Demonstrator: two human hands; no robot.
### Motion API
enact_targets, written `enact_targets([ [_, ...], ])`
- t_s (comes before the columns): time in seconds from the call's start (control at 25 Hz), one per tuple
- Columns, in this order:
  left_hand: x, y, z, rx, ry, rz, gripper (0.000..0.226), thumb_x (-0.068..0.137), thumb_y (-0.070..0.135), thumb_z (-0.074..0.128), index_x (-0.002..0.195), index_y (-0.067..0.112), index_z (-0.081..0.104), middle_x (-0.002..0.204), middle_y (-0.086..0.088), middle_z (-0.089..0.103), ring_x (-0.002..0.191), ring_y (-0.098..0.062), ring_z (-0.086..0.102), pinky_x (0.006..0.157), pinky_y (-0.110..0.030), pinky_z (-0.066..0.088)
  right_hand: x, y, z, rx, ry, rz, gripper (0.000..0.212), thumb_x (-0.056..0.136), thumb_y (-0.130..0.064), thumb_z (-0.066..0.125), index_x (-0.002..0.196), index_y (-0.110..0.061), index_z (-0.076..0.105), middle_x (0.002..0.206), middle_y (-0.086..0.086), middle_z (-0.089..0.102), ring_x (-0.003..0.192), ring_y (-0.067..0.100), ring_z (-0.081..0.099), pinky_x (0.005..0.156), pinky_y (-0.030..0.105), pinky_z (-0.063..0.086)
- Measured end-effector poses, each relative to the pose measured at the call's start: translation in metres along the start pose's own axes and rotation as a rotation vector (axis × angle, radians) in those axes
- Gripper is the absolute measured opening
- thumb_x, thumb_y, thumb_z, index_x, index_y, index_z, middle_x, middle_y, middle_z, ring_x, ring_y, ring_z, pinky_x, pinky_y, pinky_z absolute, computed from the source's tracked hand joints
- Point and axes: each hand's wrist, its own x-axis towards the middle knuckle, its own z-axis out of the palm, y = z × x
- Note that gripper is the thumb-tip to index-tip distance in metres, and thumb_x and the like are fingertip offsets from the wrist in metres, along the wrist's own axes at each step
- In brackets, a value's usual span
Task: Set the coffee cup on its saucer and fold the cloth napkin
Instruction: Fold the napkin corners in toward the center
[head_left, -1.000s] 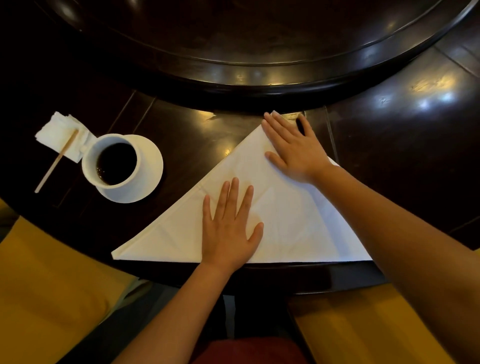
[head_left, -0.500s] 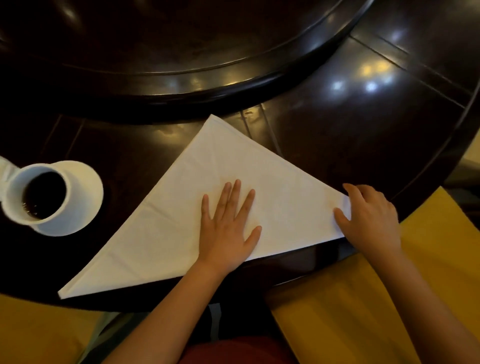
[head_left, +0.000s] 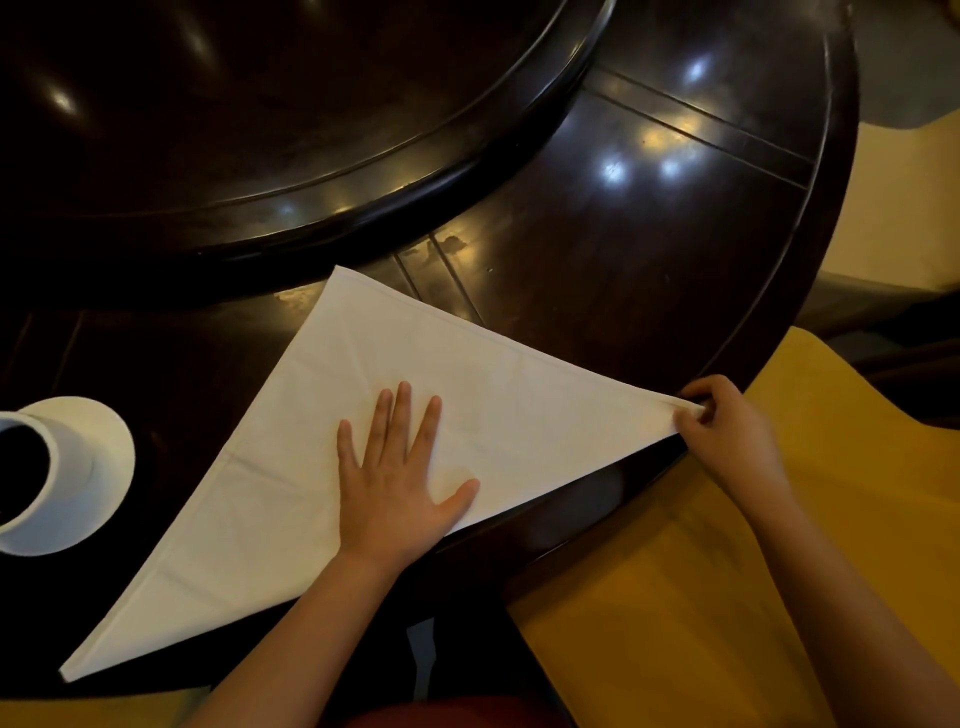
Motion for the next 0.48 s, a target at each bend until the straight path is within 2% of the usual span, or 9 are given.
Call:
enact_targets([
  [0.08,0.0,0.001,-0.001,-0.007,-0.001,0.0,0.09,0.076,0.077,0.019,0.149,0.024,0.012,0.157,-0.01,0.007,0.144,-0.028,0.005,0.109,-0.057,0.004,-0.003,-0.005,-0.008,0.206,-0.021,-0.007,0.032,0.09,-0.011,0.056,0.121,-0.013,0.048,0.077,0.002,0.052,0.066,0.012,0.057,0.052,0.02,0.04],
  [0.16,0.0,0.001,-0.001,-0.015,-0.007,0.0,0.089,0.077,0.076,0.019,0.149,0.024,0.013,0.157,-0.01,0.008,0.144,-0.028,0.006,0.109,-0.058,0.003,-0.007,-0.017,-0.02,0.316,-0.073,-0.105,0.028,0.089,-0.011,0.057,0.115,-0.019,0.051,0.077,0.004,0.055,0.064,0.011,0.059,0.055,0.019,0.044],
  [0.24,0.0,0.001,-0.001,-0.02,-0.009,0.001,0.088,0.078,0.076,0.016,0.149,0.024,0.011,0.157,-0.009,0.007,0.144,-0.028,0.005,0.109,-0.058,0.001,-0.01,-0.036,-0.034,0.328,-0.147,-0.259,0.013,0.087,-0.011,0.059,0.097,-0.02,0.06,0.073,0.004,0.059,0.058,0.007,0.057,0.054,0.016,0.047],
  [0.32,-0.001,0.0,0.0,-0.037,-0.008,0.004,0.088,0.078,0.076,0.01,0.149,0.023,0.011,0.157,-0.009,0.006,0.144,-0.027,0.005,0.109,-0.057,-0.001,-0.013,-0.063,-0.047,0.358,-0.244,-0.386,0.008,0.084,-0.01,0.063,0.086,-0.017,0.066,0.07,0.006,0.063,0.056,0.006,0.058,0.056,0.015,0.049],
  [0.48,-0.003,-0.003,-0.001,-0.122,0.033,-0.002,0.084,0.083,0.071,0.01,0.149,0.019,0.009,0.157,-0.009,0.009,0.143,-0.027,0.009,0.112,-0.054,0.002,-0.003,-0.125,-0.051,0.346,-0.436,-0.563,0.017,0.08,0.0,0.066,0.09,-0.014,0.068,0.077,0.01,0.068,0.066,0.014,0.062,0.068,0.022,0.052],
])
